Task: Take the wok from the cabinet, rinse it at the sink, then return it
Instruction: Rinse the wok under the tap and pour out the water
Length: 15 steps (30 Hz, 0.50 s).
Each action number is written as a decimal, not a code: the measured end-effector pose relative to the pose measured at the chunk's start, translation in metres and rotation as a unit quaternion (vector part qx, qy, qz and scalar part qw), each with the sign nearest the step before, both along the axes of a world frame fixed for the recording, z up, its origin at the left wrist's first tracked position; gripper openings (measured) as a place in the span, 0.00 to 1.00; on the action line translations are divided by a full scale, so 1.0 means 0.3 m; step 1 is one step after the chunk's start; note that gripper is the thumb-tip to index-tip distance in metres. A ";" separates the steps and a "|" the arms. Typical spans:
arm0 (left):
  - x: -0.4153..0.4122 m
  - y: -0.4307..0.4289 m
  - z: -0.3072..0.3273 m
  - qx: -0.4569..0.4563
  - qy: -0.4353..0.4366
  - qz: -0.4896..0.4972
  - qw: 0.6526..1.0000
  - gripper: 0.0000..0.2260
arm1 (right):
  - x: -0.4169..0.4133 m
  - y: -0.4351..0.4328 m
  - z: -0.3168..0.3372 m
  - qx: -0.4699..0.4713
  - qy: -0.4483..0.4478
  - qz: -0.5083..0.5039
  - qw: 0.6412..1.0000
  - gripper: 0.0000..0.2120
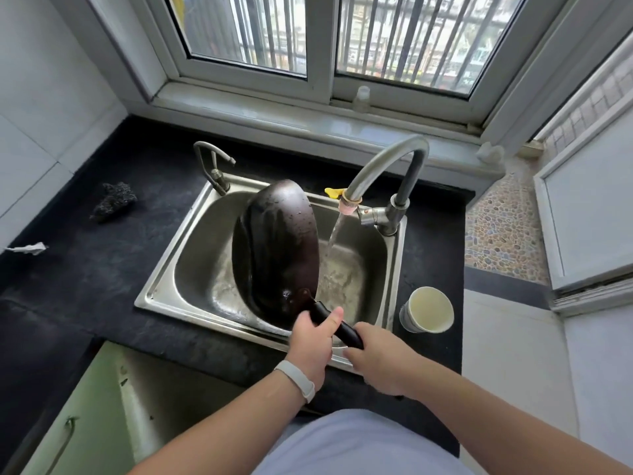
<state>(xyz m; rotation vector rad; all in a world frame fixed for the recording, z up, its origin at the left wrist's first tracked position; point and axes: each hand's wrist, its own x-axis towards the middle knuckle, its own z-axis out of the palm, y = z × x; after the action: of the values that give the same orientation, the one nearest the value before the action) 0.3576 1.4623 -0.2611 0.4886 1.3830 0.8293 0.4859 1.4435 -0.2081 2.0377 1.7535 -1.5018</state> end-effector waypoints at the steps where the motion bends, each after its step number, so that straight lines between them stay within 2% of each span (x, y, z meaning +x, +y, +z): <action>1: -0.004 0.002 -0.003 -0.005 0.003 -0.005 1.000 0.08 | -0.013 -0.005 -0.003 0.030 -0.039 0.026 0.998 0.06; 4: -0.011 -0.001 -0.010 -0.012 0.014 -0.019 1.000 0.09 | -0.034 -0.015 -0.011 0.062 -0.091 0.038 0.993 0.08; 8: -0.013 0.007 -0.004 0.011 0.044 -0.035 0.998 0.15 | -0.024 -0.005 -0.008 0.044 -0.090 0.037 0.994 0.07; 15: -0.019 0.016 0.007 0.042 0.043 -0.049 0.997 0.13 | -0.010 0.008 0.030 -0.034 0.030 -0.066 0.997 0.05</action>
<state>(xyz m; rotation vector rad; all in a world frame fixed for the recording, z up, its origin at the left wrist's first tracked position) 0.3518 1.4671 -0.2591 0.6588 1.3965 0.7968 0.4829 1.4458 -0.1990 2.1335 1.5928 -1.6516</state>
